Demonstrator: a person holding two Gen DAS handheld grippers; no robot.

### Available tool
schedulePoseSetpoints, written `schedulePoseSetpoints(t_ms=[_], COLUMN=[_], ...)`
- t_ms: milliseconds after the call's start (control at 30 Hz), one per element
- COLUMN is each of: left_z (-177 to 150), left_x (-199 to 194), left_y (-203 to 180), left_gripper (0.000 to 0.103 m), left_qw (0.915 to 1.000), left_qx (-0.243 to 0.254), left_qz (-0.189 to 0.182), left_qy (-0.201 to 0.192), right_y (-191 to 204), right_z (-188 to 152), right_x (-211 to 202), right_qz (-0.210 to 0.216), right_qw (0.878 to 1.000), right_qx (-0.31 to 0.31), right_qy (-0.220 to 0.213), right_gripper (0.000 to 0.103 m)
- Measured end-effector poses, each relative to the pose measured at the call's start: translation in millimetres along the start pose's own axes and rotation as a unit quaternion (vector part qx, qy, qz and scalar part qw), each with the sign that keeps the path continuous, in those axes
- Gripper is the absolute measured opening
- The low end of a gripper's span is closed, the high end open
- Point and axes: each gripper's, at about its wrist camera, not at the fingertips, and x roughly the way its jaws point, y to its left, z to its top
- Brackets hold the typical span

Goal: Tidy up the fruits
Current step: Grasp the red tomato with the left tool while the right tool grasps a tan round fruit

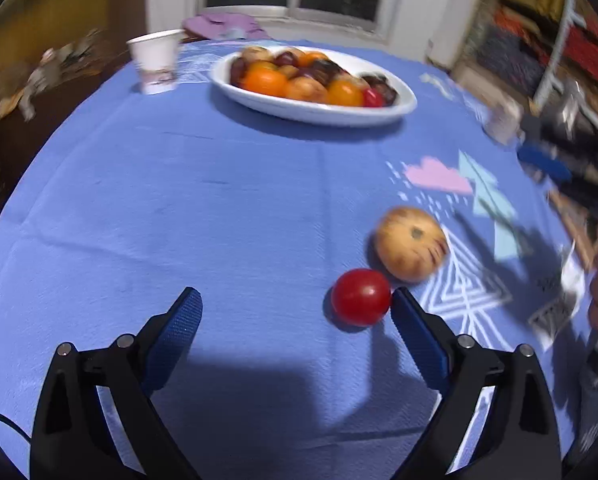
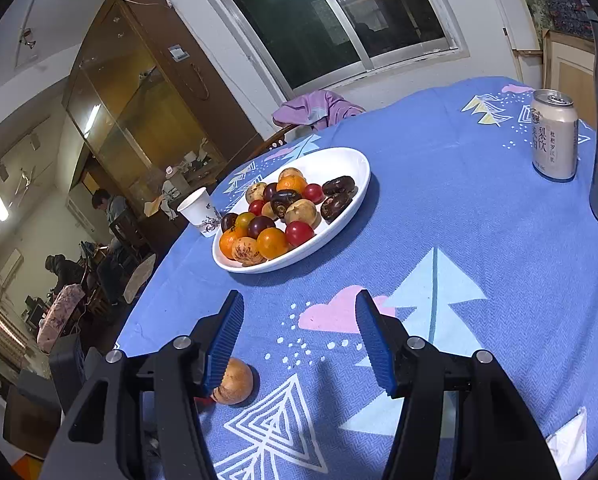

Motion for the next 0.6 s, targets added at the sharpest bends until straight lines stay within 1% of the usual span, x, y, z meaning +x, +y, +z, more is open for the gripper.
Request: schedulePoseSetpoints(t_ms=[67,133,200,267,300,333,433,500,533,567,600], left_z=[0,0,0,2,2,3,5,7,8,8,9], left_x=[-11,-14,-13,-7,-5,-2,4,5,5,5,5], left_y=[19,29,32,27,23,20,15,17,18,19,19], left_gripper=[0.093,0.093,0.093,0.093,0.089,0.082,0.073,0.067,0.063,0.059,0.053], left_qw=[0.9989,0.9975,0.9971,0.998,0.9984,0.9988,0.9994,0.9993,0.9992,0.9988,0.9985], left_qx=[-0.04,-0.061,-0.065,-0.055,-0.047,-0.039,-0.029,-0.031,-0.034,-0.037,-0.037], left_qz=[-0.002,-0.016,-0.027,-0.029,-0.029,-0.028,-0.018,-0.019,-0.02,-0.03,-0.039], left_qy=[-0.024,-0.03,-0.028,-0.016,-0.011,-0.005,-0.001,-0.003,-0.005,-0.006,-0.006], right_y=[-1,-1,1,1,1,1,0,0,0,0,0], right_z=[1,1,0,0,0,0,0,-1,-1,-1,-1], right_x=[0,-1,-1,0,1,1,3,4,4,5,5], right_qz=[0.001,0.003,0.005,0.006,0.007,0.007,0.007,0.008,0.008,0.008,0.008], right_qw=[1.0,1.0,1.0,1.0,1.0,1.0,1.0,1.0,1.0,1.0,1.0], right_qx=[0.002,0.004,0.001,-0.001,-0.001,0.0,0.002,0.003,0.003,0.002,0.002], right_qy=[0.0,0.0,0.0,0.001,0.003,0.004,0.008,0.011,0.012,0.012,0.013], right_gripper=[0.059,0.059,0.059,0.059,0.059,0.059,0.059,0.059,0.059,0.059,0.059])
